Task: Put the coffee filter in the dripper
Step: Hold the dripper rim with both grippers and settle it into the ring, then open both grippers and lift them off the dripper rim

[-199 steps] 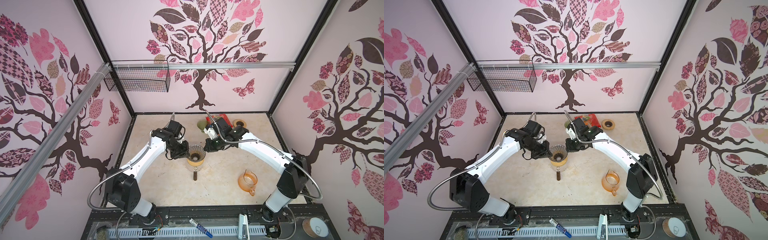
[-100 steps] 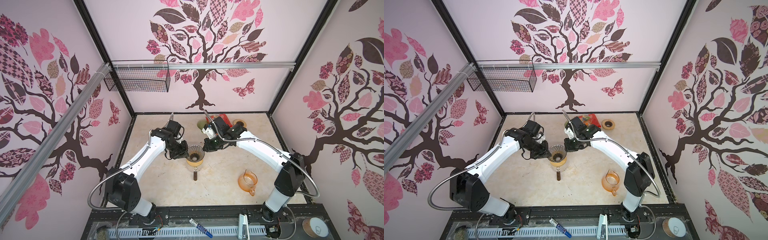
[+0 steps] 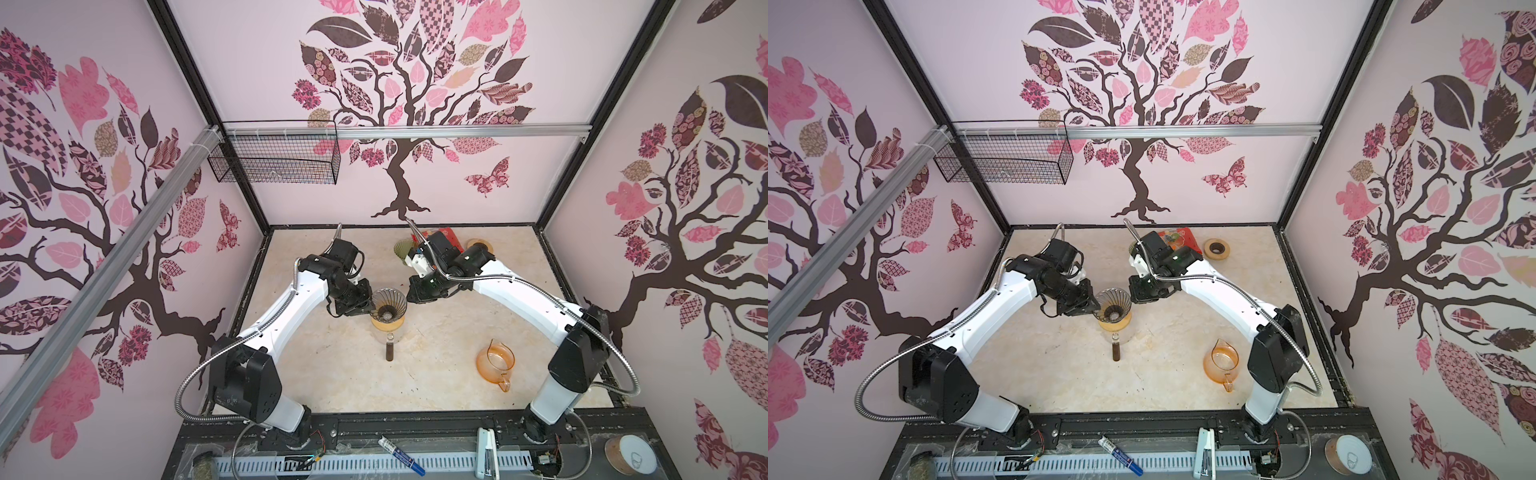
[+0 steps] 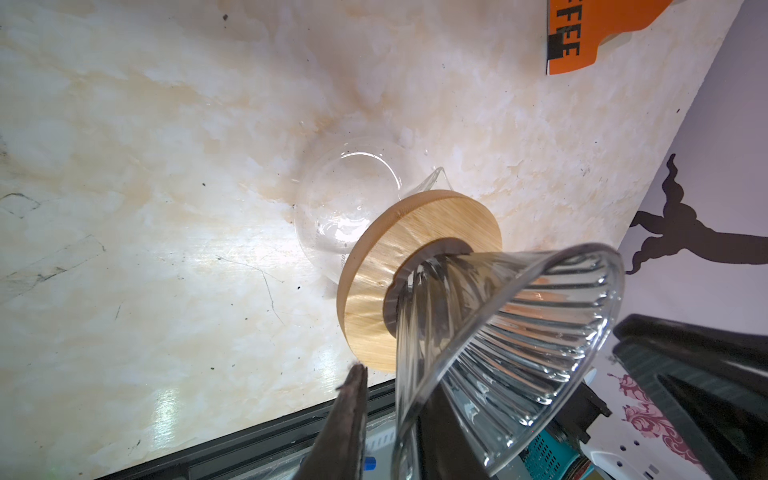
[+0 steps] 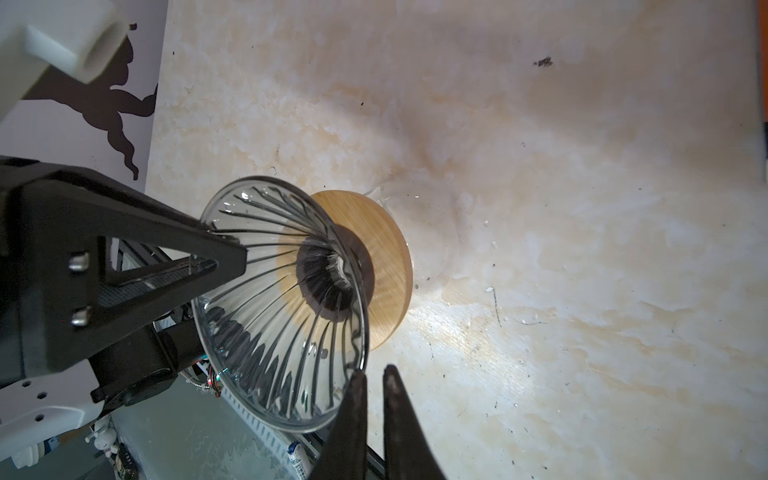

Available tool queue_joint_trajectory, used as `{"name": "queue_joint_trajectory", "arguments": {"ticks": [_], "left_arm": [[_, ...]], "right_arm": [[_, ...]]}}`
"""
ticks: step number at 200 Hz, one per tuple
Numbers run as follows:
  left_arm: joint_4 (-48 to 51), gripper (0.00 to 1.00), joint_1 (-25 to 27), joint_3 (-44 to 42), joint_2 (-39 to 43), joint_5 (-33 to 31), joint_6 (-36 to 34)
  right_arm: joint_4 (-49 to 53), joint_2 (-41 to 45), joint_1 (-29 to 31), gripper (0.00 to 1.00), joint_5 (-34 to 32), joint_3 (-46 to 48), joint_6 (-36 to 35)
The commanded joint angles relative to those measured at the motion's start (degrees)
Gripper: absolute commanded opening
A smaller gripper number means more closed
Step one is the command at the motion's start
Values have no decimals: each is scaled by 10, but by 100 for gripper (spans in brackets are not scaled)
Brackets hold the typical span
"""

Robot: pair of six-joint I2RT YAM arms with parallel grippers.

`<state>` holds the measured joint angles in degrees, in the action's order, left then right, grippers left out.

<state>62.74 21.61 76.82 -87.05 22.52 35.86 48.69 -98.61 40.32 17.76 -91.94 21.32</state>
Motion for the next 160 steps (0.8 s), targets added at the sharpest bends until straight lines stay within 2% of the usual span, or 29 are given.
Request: {"name": "queue_joint_trajectory", "arguments": {"ticks": [1,47,160], "left_arm": [[10,25,-6,30,13,-13,-4],[9,29,-9,34,20,-8,-7],[32,32,-13,72,40,-12,-17]], "right_arm": [[18,-18,3,14,-8,-30,-11],[26,-17,2,17,-9,-45,-12],[45,10,-6,24,-28,-73,-20]]}}
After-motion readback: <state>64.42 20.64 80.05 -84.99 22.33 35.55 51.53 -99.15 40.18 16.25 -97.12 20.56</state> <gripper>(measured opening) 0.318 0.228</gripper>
